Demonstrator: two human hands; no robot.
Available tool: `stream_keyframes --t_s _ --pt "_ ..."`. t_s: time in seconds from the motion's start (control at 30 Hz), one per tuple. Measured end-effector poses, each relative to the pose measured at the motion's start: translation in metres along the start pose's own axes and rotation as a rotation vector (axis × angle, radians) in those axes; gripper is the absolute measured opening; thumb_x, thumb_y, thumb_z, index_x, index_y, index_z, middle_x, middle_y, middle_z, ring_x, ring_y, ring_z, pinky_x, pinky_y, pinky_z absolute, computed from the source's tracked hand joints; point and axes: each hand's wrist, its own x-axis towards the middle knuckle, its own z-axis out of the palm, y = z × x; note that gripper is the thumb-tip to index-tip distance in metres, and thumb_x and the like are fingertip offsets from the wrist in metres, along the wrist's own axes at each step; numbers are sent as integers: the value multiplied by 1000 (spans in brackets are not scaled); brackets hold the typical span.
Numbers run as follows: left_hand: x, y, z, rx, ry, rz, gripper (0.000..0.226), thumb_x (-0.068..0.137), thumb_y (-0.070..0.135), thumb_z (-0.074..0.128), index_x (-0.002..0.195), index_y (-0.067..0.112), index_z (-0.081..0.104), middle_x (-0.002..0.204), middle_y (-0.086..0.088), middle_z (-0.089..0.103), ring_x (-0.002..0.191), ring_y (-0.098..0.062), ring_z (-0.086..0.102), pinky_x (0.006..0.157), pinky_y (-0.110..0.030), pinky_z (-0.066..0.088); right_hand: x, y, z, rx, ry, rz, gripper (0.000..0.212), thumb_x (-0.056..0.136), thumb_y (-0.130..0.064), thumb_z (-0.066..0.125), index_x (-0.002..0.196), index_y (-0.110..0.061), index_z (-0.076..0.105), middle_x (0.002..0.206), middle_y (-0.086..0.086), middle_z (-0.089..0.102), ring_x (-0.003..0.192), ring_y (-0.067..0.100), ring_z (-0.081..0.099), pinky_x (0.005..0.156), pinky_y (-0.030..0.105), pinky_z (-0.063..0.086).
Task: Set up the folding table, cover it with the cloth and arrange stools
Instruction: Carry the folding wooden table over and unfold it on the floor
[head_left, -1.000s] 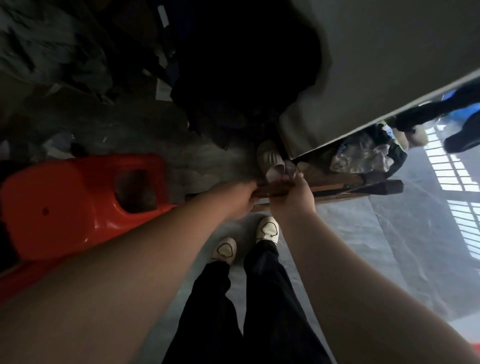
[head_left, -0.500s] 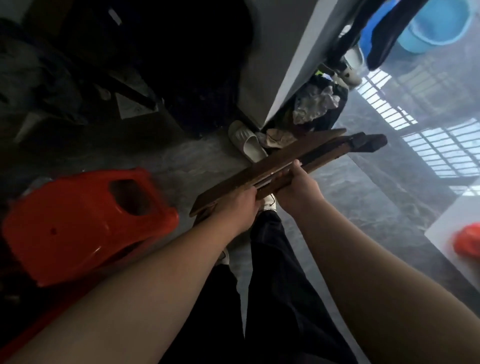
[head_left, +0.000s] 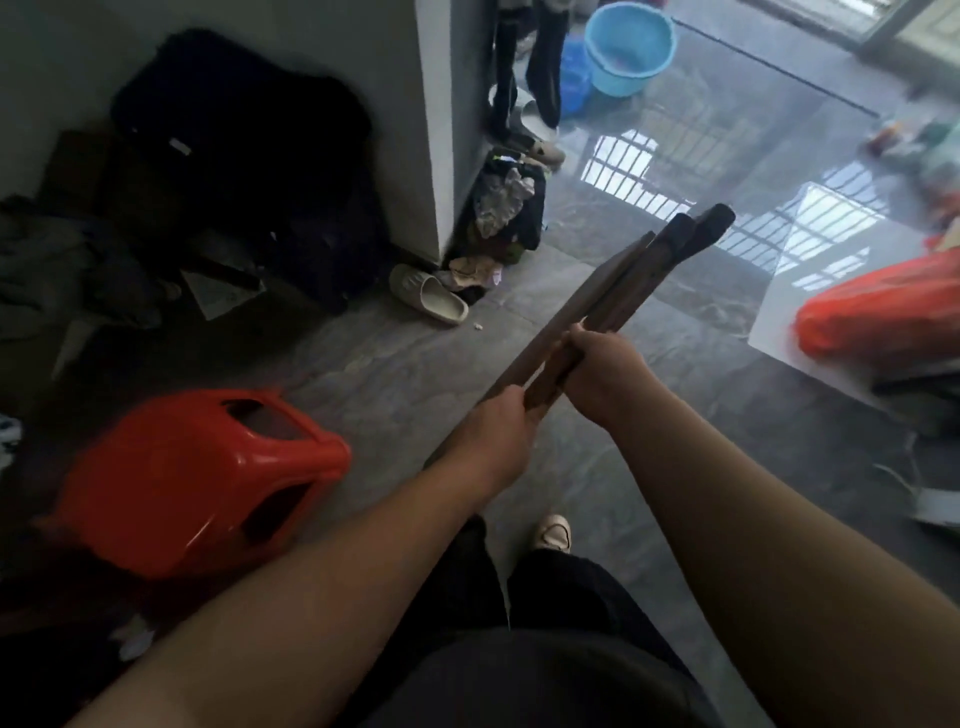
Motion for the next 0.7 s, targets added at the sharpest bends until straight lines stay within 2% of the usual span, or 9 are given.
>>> stream_keyframes --t_s 0.1,0.2,0.33,0.43,0.5,0.63,0.7 --pt "-31 16 37 -34 -57 7 31 99 47 43 109 20 56 105 -8 64 98 -33 61 83 -43 51 -31 6 -49 22 -13 -30 6 99 -4 52 105 -5 52 81 8 55 69 17 56 66 32 52" --pt "-55 24 72 -56 -80 -16 35 96 51 43 111 23 58 99 -5 65 92 -30 62 83 -46 53 -51 16 -91 27 -50 -52 5 100 -6 51 105 -5 49 79 7 54 67 17 56 65 33 52" --pt "-102 33 138 -28 -29 -16 32 99 46 44 109 20 59 97 -8 65 90 -31 62 77 -42 52 -70 47 -163 63 -131 -62 5 101 -9 51 102 -8 46 76 6 51 65 17 55 66 34 50" --pt "-151 36 178 2 7 -6 27 102 41 44 106 18 58 94 -5 63 91 -31 62 71 -36 44 -96 73 -209 64 -167 -39 6 102 -10 51 101 -8 45 77 7 51 67 18 54 69 35 49" --pt "-187 37 198 -14 22 -9 19 102 39 45 99 23 55 88 -1 60 88 -30 61 68 -33 40 -121 87 -232 49 -167 -23 7 101 -10 52 103 -7 47 79 7 52 68 17 55 69 34 50" --pt "-251 37 226 -47 43 -22 22 101 43 45 89 27 54 80 -1 62 75 -23 61 58 -32 38 -172 111 -265 -11 -167 -32 9 101 -11 53 107 -5 48 78 6 52 69 17 56 70 34 51" --pt "-275 32 238 -65 52 -22 22 100 41 46 87 25 55 78 -1 61 76 -25 62 59 -32 39 -195 125 -278 -35 -168 -42 12 101 -12 53 110 -5 50 78 6 53 69 16 56 71 33 51"
